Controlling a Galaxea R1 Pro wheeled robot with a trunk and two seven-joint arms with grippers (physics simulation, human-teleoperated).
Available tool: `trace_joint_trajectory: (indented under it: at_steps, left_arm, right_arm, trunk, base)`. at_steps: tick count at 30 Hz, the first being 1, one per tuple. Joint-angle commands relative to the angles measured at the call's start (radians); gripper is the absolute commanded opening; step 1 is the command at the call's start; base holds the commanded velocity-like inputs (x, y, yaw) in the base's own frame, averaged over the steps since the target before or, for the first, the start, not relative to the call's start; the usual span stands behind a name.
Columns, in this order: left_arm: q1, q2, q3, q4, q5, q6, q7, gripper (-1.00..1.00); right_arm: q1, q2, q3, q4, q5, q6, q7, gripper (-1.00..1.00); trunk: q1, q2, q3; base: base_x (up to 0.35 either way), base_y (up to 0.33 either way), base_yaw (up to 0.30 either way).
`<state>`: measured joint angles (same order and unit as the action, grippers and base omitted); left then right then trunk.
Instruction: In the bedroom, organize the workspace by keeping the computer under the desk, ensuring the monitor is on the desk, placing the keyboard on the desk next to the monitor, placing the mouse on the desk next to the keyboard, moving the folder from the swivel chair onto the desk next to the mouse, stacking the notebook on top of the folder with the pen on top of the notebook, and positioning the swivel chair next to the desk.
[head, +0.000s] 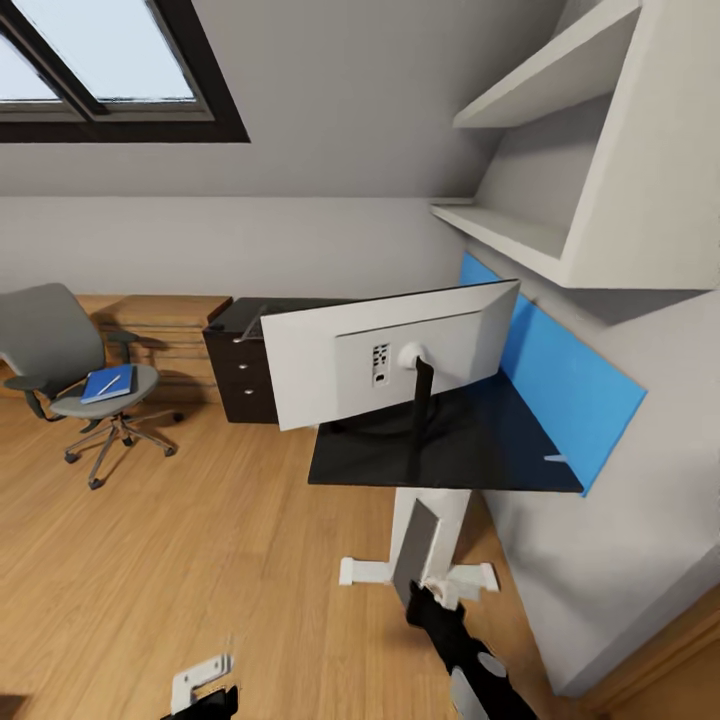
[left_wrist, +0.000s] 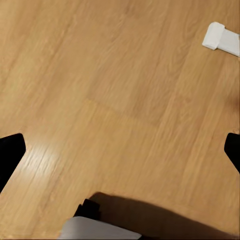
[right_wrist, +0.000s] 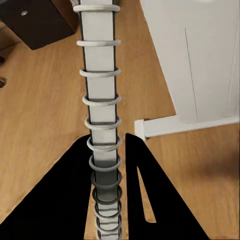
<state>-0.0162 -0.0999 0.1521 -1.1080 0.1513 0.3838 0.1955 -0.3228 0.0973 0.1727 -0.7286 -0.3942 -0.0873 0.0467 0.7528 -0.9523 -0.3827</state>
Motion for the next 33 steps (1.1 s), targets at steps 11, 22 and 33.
trace_joint_trajectory:
  at_steps: [11,22,33]
  left_arm:
    - [0.005,0.033,-0.001,0.113,0.010,-0.070,0.004,1.00]
    - [0.005,0.034,-0.026,0.239,-0.007,-0.324,0.006,1.00]
    - [0.005,0.033,-0.048,0.299,-0.011,-0.342,0.008,1.00]
  right_arm:
    - [-0.001,0.024,-0.008,0.333,0.057,-0.267,-0.052,-1.00]
    - [-0.001,0.019,-0.005,0.493,0.060,-0.344,-0.069,-1.00]
    - [-0.001,0.021,-0.001,0.542,0.065,-0.417,-0.068,-1.00]
  trunk:
    - [-0.008,0.013,0.005]
    - [-0.008,0.013,0.005]
    - [-0.008,0.013,0.005]
  base:
    - [0.000,0.000,0.000]
    - [0.000,0.100,0.000]
    - [0.001,0.301,0.000]
